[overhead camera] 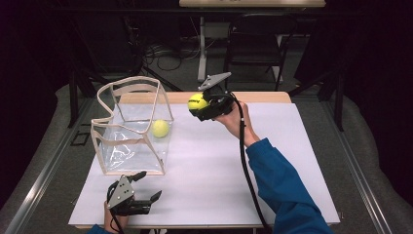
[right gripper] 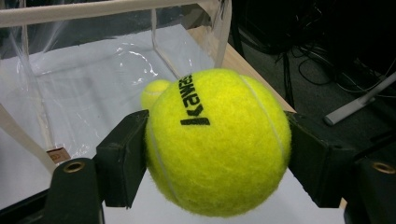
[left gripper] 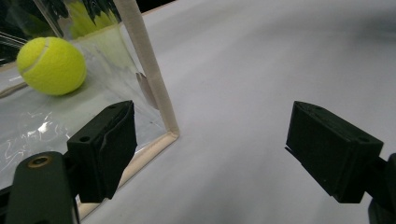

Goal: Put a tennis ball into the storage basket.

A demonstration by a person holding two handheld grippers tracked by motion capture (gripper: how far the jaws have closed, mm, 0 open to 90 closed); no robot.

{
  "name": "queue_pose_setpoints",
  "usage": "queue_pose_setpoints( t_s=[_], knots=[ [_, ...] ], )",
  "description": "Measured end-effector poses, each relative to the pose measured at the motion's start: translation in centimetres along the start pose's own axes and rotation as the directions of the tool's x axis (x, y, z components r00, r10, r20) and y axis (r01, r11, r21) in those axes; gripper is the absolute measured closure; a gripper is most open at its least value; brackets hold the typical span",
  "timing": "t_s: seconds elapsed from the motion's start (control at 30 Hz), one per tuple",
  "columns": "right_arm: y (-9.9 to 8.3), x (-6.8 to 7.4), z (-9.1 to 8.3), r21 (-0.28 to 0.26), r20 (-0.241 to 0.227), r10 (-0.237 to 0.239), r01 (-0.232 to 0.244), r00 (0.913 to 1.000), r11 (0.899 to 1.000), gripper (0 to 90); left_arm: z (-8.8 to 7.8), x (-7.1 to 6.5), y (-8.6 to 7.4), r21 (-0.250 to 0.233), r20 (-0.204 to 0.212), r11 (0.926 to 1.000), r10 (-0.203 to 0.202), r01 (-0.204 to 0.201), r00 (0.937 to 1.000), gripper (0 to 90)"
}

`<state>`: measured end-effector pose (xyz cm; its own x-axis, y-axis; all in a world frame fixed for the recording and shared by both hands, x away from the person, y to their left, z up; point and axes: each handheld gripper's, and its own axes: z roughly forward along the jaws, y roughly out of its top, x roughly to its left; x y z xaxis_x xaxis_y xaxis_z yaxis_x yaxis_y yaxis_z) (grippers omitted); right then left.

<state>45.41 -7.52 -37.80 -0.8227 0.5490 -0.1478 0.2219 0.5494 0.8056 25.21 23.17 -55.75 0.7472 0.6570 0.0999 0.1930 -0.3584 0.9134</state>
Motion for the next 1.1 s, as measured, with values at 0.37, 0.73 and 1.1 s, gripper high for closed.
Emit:
queue_pose_setpoints(
  t_s=[0.37,0.73,1.1],
  knots=[
    [0.6,0.1,0.0,-0.008,-0.003,-0.001,0.001,1.0000,1.000,26.7,0.0,0.0,0.0,-0.005,-0.002,1.0000,-0.002,0.002,1.0000,16.0],
    [1.4,0.0,0.1,-0.011,-0.007,-0.008,0.008,0.9999,1.000,26.6,0.0,0.0,0.0,0.003,0.002,1.0000,0.004,-0.004,1.0000,16.0],
    [2.5,0.3,0.1,-0.022,-0.010,-0.026,0.025,0.9996,0.999,26.6,0.1,-0.1,0.0,-0.002,0.000,1.0000,-0.002,0.002,1.0000,16.0]
  ],
)
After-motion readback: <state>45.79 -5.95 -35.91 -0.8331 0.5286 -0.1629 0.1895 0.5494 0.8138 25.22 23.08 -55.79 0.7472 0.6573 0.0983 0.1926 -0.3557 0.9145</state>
